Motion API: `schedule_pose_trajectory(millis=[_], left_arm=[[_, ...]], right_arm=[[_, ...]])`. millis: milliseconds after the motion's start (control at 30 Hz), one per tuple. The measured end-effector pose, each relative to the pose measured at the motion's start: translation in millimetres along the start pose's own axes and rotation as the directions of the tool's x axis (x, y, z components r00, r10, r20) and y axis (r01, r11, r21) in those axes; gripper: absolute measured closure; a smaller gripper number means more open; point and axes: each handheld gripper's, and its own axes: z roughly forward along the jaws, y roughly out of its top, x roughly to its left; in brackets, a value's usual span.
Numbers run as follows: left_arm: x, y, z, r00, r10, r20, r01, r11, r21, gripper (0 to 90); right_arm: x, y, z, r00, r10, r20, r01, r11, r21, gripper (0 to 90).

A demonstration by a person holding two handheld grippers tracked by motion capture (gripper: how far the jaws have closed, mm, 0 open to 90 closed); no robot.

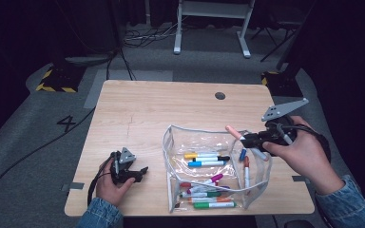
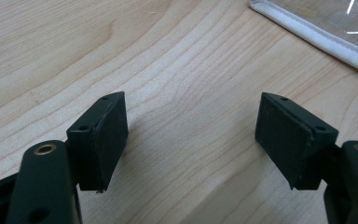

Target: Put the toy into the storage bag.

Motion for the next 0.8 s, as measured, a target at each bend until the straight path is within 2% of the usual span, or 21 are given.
schedule_pose_trajectory(millis=[200,400,600,800], left_arm=[[0.0,0.0,0.0,1.0000,0.000,0.000,0.000,1.0000,0.000,25.8],[0.0,0.0,0.0,1.0000,0.000,0.000,0.000,1.0000,0.000,25.8],[0.0,0.0,0.0,1.0000,0.000,0.000,0.000,1.0000,0.000,25.8],[0.0,0.0,0.0,1.0000,0.000,0.000,0.000,1.0000,0.000,25.8]], right_arm=[[16.3,9.9,22.2,0.9963,-0.051,-0.069,0.054,0.998,0.041,77.2],[26.8,13.3,48.5,0.9869,-0.088,-0.135,0.104,0.988,0.117,77.2],[37.5,12.1,75.0,0.9753,-0.112,-0.190,0.150,0.969,0.194,77.2],[45.7,11.3,98.5,0.9629,-0.149,-0.225,0.208,0.940,0.269,77.2]])
